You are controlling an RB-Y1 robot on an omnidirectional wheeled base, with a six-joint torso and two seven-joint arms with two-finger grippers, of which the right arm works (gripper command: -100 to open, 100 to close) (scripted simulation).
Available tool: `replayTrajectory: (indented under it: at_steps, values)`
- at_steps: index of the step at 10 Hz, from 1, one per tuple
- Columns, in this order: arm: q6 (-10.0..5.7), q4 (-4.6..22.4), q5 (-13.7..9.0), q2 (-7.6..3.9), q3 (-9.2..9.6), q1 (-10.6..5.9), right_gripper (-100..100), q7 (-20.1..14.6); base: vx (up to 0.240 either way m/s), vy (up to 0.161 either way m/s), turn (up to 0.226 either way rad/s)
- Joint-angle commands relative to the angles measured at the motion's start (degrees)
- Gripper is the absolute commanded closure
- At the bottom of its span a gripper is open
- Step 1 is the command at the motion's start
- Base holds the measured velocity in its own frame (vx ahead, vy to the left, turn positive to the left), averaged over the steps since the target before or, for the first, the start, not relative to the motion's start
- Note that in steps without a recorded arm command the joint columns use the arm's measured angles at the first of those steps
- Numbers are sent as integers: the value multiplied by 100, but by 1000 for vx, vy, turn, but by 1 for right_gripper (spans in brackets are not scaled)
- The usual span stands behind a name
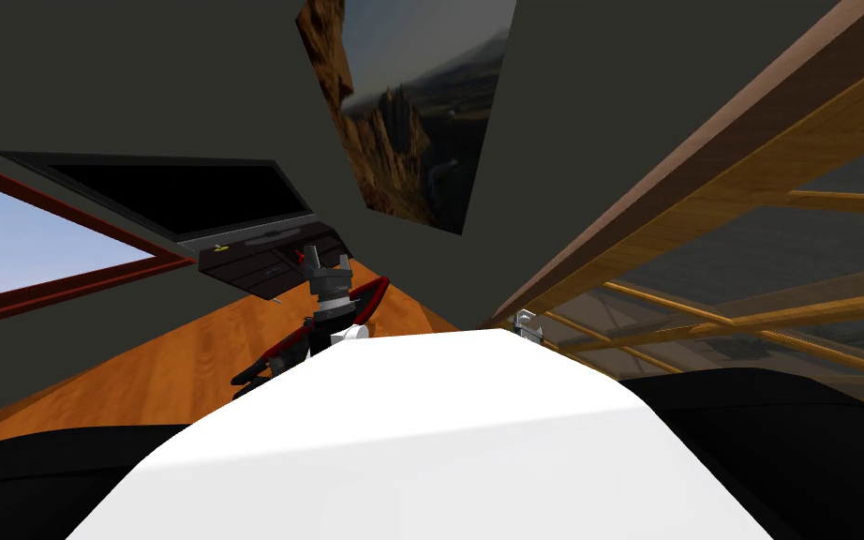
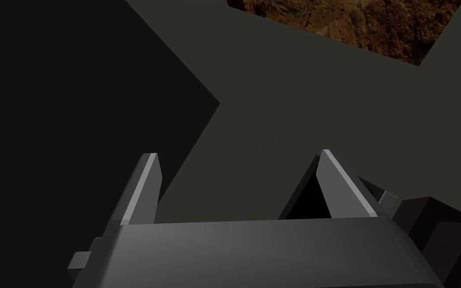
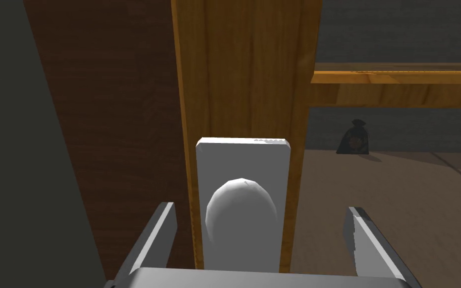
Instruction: Pull the door open
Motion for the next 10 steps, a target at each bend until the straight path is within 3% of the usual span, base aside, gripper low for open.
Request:
replayTrajectory:
  at_steps: [1, 2, 7, 8, 10]
  values:
    - [0, 0, 0, 0, 0, 0, -100, 0, 39, 22, -38]
    - [0, 0, 0, 0, 0, 0, 100, 0, -19, 6, 25]
    - [0, 0, 0, 0, 0, 0, 100, 0, -5, -1, 4]
    - [-57, -68, 92, -41, 142, 41, 100, -63, -149, 10, 63]
    - [-99, -117, 160, -87, 247, 78, 100, -116, -206, 34, 63]
